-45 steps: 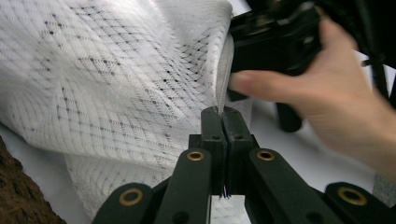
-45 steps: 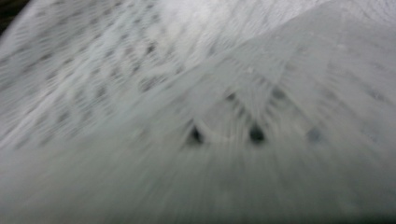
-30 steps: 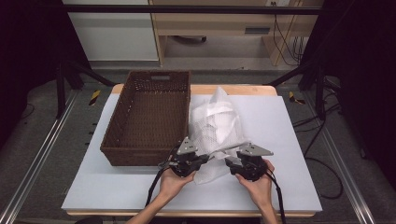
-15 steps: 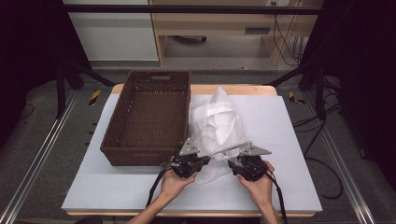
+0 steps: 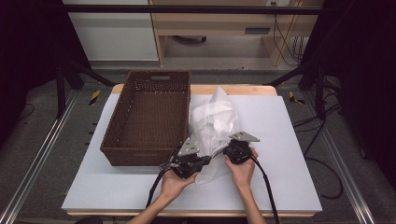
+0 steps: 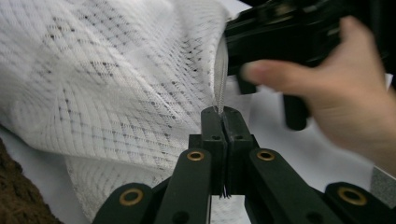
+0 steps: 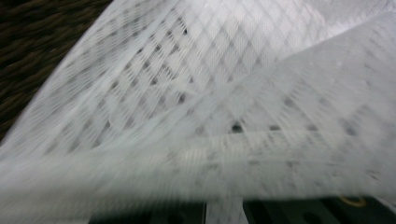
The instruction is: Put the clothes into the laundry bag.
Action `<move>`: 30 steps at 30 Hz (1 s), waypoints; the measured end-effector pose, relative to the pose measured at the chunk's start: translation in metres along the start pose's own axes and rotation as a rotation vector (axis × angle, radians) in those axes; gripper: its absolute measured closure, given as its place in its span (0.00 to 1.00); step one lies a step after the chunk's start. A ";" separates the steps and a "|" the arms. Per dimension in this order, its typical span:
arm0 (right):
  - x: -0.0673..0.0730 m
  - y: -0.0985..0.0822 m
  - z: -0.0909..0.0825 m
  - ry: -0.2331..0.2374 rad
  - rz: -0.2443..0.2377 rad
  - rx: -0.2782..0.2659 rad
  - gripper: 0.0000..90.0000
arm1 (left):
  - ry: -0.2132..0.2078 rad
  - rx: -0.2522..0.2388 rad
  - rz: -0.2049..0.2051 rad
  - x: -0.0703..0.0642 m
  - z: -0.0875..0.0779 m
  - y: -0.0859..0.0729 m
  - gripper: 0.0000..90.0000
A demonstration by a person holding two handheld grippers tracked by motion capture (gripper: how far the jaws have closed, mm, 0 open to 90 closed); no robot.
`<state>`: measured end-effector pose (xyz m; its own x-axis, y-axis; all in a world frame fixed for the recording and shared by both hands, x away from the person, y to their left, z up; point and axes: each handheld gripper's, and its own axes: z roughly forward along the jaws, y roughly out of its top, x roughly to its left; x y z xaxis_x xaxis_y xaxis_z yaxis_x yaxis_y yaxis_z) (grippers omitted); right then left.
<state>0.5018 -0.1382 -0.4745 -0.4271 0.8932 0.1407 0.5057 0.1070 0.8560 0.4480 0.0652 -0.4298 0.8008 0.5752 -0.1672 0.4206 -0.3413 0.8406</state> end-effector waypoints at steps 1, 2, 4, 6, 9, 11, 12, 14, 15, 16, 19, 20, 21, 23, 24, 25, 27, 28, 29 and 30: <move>0.001 0.000 0.006 -0.019 0.005 -0.005 0.98 | 0.001 -0.004 0.005 -0.001 -0.001 0.000 0.99; 0.002 -0.002 0.012 -0.043 0.009 -0.006 0.98 | -0.001 -0.004 0.006 -0.001 -0.002 0.001 0.99; 0.000 -0.003 0.020 -0.092 0.033 0.021 0.98 | -0.006 -0.004 0.004 -0.001 -0.001 0.000 0.99; -0.002 -0.001 0.021 -0.102 0.046 0.023 0.98 | -0.010 0.003 0.001 0.000 0.002 -0.001 0.99; -0.001 -0.002 0.021 -0.119 0.021 0.025 0.98 | -0.009 0.013 -0.004 0.000 0.005 -0.003 0.99; 0.001 -0.002 0.018 -0.103 -0.001 0.040 0.96 | -0.004 0.015 0.003 0.001 0.006 -0.004 0.99; 0.001 -0.003 0.014 -0.085 -0.014 0.035 0.94 | -0.006 0.014 -0.007 0.003 0.006 -0.004 0.99; -0.001 -0.004 0.002 -0.031 -0.025 0.052 0.87 | -0.004 0.011 -0.014 0.004 0.007 -0.004 0.99; -0.001 -0.005 -0.006 -0.016 -0.046 0.044 0.82 | -0.003 0.014 -0.015 0.005 0.007 -0.005 0.99; -0.002 -0.005 -0.014 0.017 -0.061 0.047 0.76 | -0.001 0.014 -0.013 0.005 0.007 -0.005 0.99; -0.006 -0.009 -0.044 0.101 -0.078 0.048 0.67 | 0.006 0.022 -0.013 0.006 0.010 -0.007 0.99; -0.009 -0.011 -0.054 0.117 -0.086 0.049 0.65 | 0.009 0.028 -0.009 0.006 0.011 -0.008 0.99; -0.012 -0.013 -0.065 0.117 -0.097 0.042 0.65 | 0.012 0.031 -0.009 0.006 0.012 -0.008 0.99; -0.022 -0.017 -0.083 0.094 -0.094 0.005 0.64 | 0.016 0.040 -0.011 0.006 0.016 -0.010 0.99; -0.029 -0.019 -0.089 0.068 -0.086 -0.005 0.63 | 0.024 0.049 -0.008 0.006 0.018 -0.011 0.99; -0.036 -0.020 -0.093 0.020 -0.083 -0.006 0.62 | 0.029 0.053 -0.006 0.005 0.020 -0.012 0.98; -0.051 -0.023 -0.093 -0.053 -0.057 0.014 0.59 | 0.035 0.062 -0.001 0.005 0.023 -0.013 0.98; -0.058 -0.025 -0.089 -0.070 -0.034 0.026 0.58 | 0.039 0.064 0.005 0.004 0.024 -0.013 0.98; -0.064 -0.027 -0.084 -0.079 -0.018 0.049 0.55 | 0.041 0.063 0.006 0.004 0.024 -0.013 0.98; -0.069 -0.029 -0.077 -0.089 -0.012 0.081 0.55 | 0.039 0.060 0.004 0.005 0.023 -0.013 0.98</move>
<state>0.4586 -0.2363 -0.4706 -0.3669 0.9265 0.0833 0.5614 0.1492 0.8140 0.4564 0.0548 -0.4534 0.7857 0.6019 -0.1430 0.4435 -0.3868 0.8085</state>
